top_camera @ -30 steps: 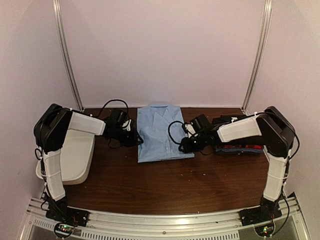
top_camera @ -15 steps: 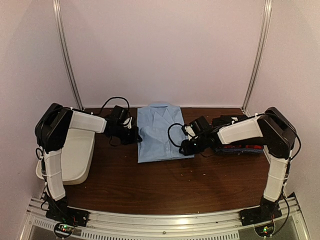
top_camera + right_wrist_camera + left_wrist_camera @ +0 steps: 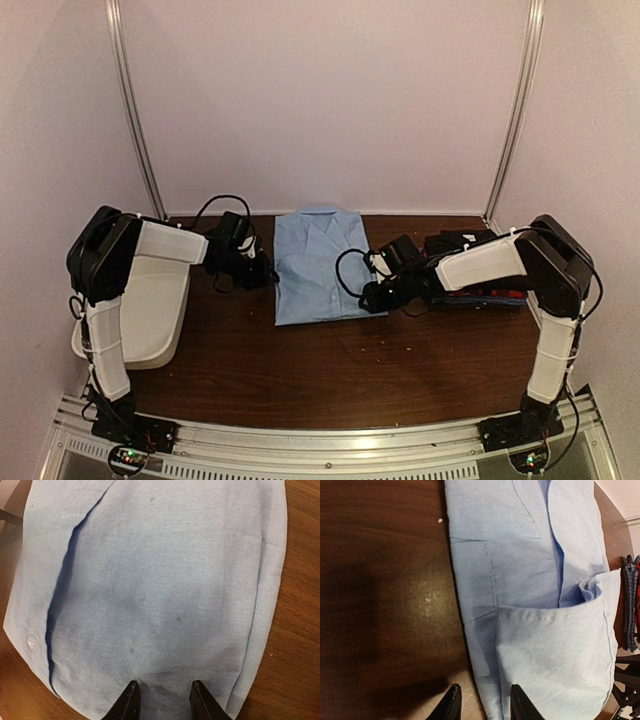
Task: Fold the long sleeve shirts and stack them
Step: Move the 2/3-rectangle-folded shirt to the center of the board.
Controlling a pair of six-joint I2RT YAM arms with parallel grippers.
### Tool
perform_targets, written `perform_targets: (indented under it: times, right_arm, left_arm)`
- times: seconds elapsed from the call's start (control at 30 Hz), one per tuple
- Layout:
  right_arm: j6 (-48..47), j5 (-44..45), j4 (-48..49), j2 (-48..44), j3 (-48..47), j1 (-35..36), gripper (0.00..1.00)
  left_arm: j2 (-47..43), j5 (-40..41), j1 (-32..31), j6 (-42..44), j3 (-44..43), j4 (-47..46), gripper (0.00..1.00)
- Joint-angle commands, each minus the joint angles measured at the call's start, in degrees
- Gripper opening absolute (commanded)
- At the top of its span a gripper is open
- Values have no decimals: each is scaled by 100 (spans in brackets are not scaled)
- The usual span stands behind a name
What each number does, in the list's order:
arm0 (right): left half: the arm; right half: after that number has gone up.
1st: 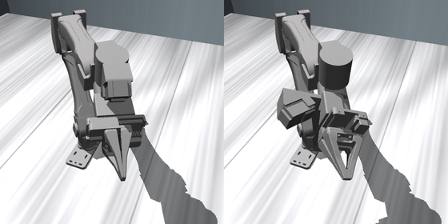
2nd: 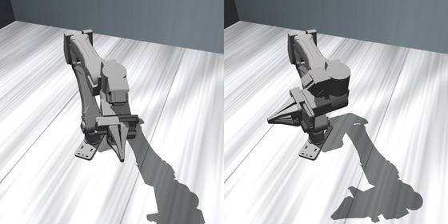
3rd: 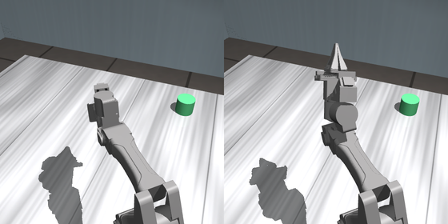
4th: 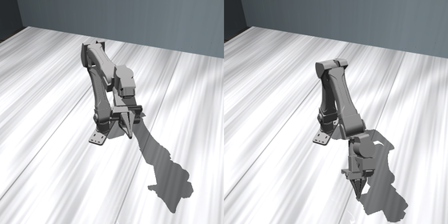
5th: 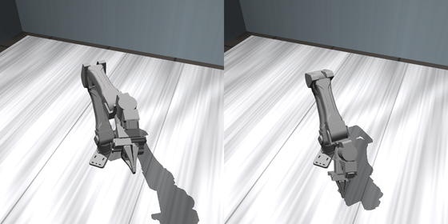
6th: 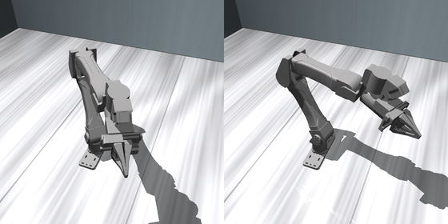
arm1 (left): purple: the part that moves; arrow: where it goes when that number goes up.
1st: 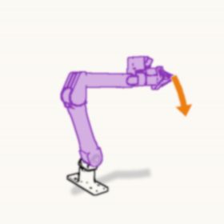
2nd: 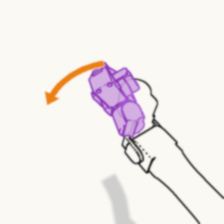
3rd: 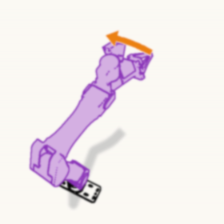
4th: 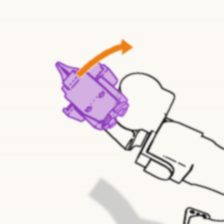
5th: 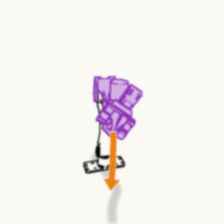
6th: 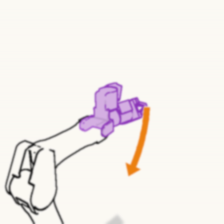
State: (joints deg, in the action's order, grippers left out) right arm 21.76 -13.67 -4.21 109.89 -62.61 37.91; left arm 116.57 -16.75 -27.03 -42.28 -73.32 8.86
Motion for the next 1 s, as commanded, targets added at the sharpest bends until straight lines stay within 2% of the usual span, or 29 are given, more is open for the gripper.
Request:
perform_targets:
  times: [0.0, 0.2, 0.4, 0.5, 0.6, 0.73, 0.8, 0.97]
  right_arm:
    - [-58, 76, -174, -128, 150, 82, 36]
    - [16, -11, -177, -208, 308, 141, 36]
    - [111, -113, -121, -233, 525, 239, 36]
    - [164, -113, -98, -272, 666, 302, 36]
    - [224, -126, -90, -349, 812, 372, 36]
    - [352, -172, -62, -572, 1119, 509, 36]
    - [433, -183, -57, -720, 1308, 607, 35]
    - [693, -203, -67, -1194, 1864, 822, 36]
  left_arm:
    - [-575, -268, -86, -31, 572, -195, 37]
    - [-1226, -518, -542, -221, 1493, -360, 38]
    - [-1320, -417, -846, -312, 1803, -329, 37]
    - [-1274, -221, -960, -329, 1778, -127, 30]
    - [-1312, -77, -1059, -371, 1812, 108, 15]
    - [-1567, -38, -1160, -433, 2155, 285, 3]
    - [-1776, -84, -1239, -527, 2392, 319, 0]
    - [-2234, -116, -1582, -800, 3006, 358, 0]
